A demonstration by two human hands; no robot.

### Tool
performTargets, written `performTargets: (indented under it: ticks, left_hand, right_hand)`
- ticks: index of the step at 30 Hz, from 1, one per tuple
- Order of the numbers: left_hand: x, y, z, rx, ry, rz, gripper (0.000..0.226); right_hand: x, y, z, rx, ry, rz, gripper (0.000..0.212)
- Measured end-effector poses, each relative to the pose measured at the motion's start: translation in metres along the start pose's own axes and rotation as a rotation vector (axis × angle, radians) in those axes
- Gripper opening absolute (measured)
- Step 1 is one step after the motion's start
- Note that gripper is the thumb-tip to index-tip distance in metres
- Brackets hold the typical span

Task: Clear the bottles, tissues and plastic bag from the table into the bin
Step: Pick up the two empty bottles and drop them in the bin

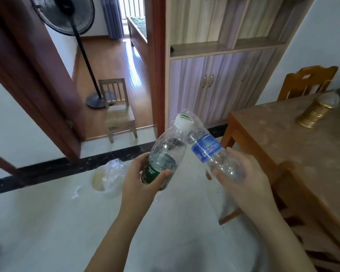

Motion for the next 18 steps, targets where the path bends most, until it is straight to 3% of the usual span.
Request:
performTargets:
  ticks: [7, 14, 18]
  left_hand:
    - [0.053, 0.004, -0.129, 0.018, -0.152, -0.014, 0.052]
    - [0.145, 0.033, -0.265, 0.112, -0.259, -0.017, 0.050]
    - [0.204, 0.048, -0.339, 0.136, -0.338, -0.057, 0.059]
  right_hand:
    - [0.013, 0.028, -0.095, 0.080, 0.117, 0.007, 0.049]
    - [0.004, 0.081, -0.222, 0.103, 0.220, -0.008, 0.051]
    - [-0.014, 0.111, -0.300, 0.116, 0.302, 0.060, 0.052]
Point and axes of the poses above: each hand's wrist, its own z-axis away from the middle knuckle, its own x-axis out of the palm, y = z × x, the point moved 8 cm from there along -z, towards the middle knuckle, and after that the axes turned 7 degrees about -x, right-handed, at the moved point
